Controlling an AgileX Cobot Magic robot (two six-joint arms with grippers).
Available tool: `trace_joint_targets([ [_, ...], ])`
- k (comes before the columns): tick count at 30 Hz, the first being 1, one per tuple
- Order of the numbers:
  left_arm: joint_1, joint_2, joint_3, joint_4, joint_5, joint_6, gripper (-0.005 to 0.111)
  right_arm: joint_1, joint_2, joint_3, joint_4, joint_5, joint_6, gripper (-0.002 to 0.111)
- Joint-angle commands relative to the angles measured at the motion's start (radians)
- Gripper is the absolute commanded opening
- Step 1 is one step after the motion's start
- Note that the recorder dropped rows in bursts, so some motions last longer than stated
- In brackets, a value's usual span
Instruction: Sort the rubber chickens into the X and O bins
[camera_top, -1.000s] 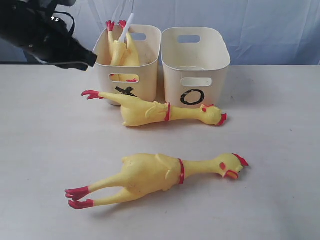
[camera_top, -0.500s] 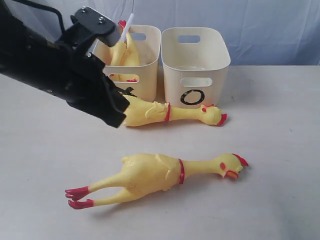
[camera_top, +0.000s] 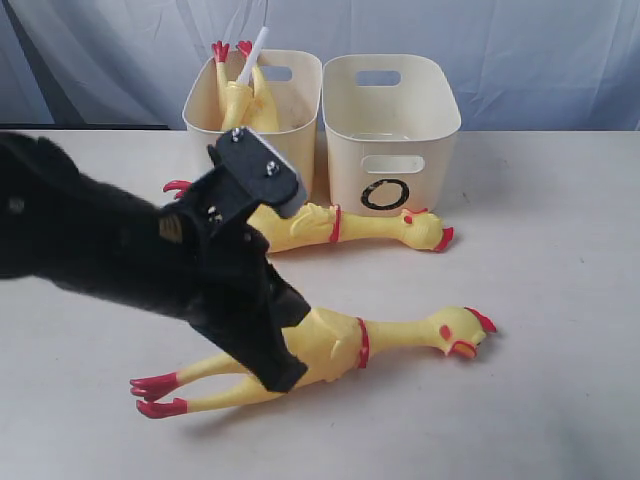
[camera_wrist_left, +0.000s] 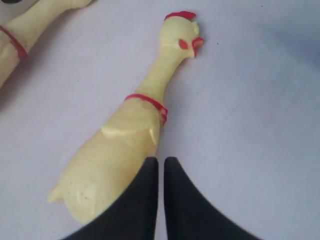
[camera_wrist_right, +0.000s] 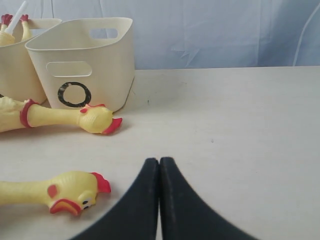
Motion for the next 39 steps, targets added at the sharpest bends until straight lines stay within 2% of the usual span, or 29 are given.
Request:
trace_joint_targets([
  [1,-0.047,-0.049,0.125,-0.006,-0.118,-0.064,0.005,-0.002,-0.003,-0.001,0.002,-0.006,-0.002,0.0],
  [6,-0.049,-0.175,0.228,0.0,-0.147,-0.064,0.005,-0.002,-0.003,-0.001,-0.012,-0.014,-0.003,0.0],
  [8,-0.049,-0.251,0.26,0.0,-0.164,-0.072,0.005,-0.002,-0.003,-0.001,0.017,-0.07,-0.003,0.0],
  [11,-0.049,-0.389,0.312,0.003,-0.217,-0.107,0.005,-0.002,-0.003,-0.001,0.186,-0.251,-0.002,0.0],
  [13,-0.049,-0.457,0.335,0.003,-0.231,-0.107,0.005,-0.002,-0.003,-0.001,0.2,-0.335,-0.002,0.0],
  [16,-0.049,-0.555,0.364,0.005,-0.246,-0.109,0.005,-0.002,-0.003,-0.001,0.215,-0.353,-0.004,0.0],
  [21,-0.035,-0.709,0.366,0.14,-0.259,-0.109,0.005,-0.002,-0.003,-0.001,0.217,-0.363,-0.004,0.0],
  [24,0.025,-0.773,0.366,0.195,-0.259,-0.139,0.005,-0.002,-0.003,-0.001,0.223,-0.386,-0.004,0.0],
  [30,0.2,-0.847,0.364,0.294,-0.249,-0.195,0.005,-0.002,-0.003,-0.001,0.377,-0.441,0.075,0.0],
  [35,0.334,-0.868,0.364,0.294,-0.243,-0.195,0.005,-0.002,-0.003,-0.011,0.377,-0.36,0.102,0.0],
  [39,0.39,-0.891,0.363,0.31,-0.24,-0.195,0.005,-0.002,-0.003,-0.061,0.369,-0.291,0.102,0.0],
])
